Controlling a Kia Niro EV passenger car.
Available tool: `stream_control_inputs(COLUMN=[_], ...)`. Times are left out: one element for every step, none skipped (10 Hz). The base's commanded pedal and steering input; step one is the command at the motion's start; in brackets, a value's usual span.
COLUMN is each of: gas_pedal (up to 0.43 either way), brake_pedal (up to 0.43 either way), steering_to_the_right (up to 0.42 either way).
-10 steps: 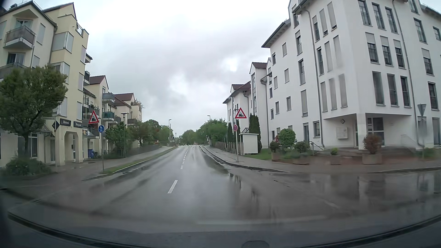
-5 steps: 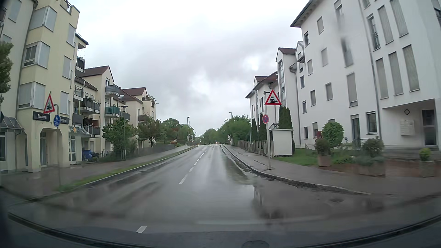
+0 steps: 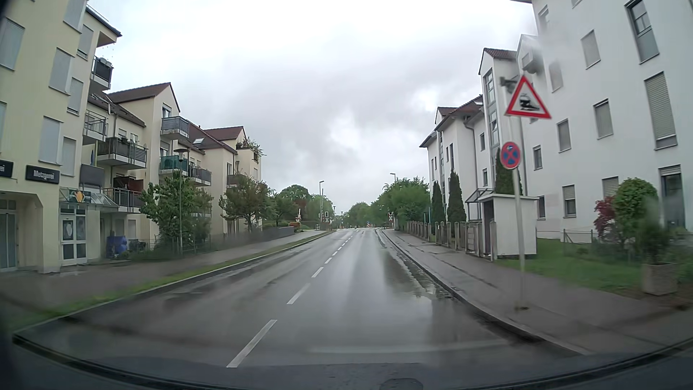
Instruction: Follow the waypoints while adhering to traffic rules and regulations
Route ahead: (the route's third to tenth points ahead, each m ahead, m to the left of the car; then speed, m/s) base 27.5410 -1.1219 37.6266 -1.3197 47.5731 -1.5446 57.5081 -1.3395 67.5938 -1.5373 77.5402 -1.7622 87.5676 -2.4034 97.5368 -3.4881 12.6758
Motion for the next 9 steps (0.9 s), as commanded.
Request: stream_control_inputs(gas_pedal=[0.000,0.000,0.000,0.000,0.000,0.000,0.000,0.000,0.000], brake_pedal=[0.000,0.000,0.000,0.000,0.000,0.000,0.000,0.037,0.055], steering_to_the_right=[-0.016,-0.008,-0.001,0.002,0.002,0.002,0.003,0.003,0.003])
